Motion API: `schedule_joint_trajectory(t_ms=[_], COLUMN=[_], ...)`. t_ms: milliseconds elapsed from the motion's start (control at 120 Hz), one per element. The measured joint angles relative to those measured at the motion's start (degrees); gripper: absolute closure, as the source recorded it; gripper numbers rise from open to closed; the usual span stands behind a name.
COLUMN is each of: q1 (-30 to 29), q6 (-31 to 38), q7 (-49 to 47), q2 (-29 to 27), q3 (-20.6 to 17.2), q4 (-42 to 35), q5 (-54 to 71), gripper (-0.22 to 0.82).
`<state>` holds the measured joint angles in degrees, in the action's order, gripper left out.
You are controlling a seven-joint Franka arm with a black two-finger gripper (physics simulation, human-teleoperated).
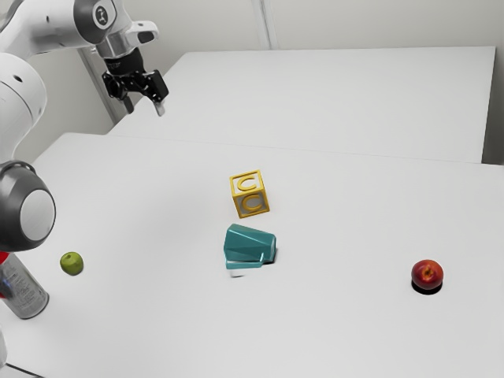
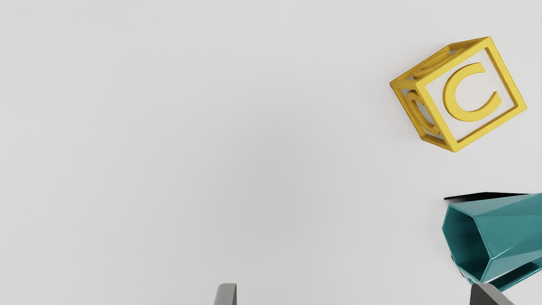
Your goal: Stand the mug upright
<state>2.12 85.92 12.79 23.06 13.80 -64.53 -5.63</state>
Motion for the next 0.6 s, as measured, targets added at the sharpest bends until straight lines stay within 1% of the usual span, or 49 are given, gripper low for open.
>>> schedule_joint_trajectory(t_ms=[275,367,417,475,600], q1=[-0.2,1.8,2.7,4.1,4.6], q6=[0.1,1.6,3.3,5.3,9.4], q7=[1.0,1.1,0.8,0.3,-1.5], q2=[-1.2,-5.7,-9.7,-13.6,-18.8], q3=[-0.1,-0.1,-0.1,-0.1,-0.1], q4=[-1.0,-9.8,-16.5,-22.5,-34.4], q5=[-0.5,-0.9,-1.3,-2.1,-7.9], gripper=[0.00,0.00,0.00,0.00,0.00])
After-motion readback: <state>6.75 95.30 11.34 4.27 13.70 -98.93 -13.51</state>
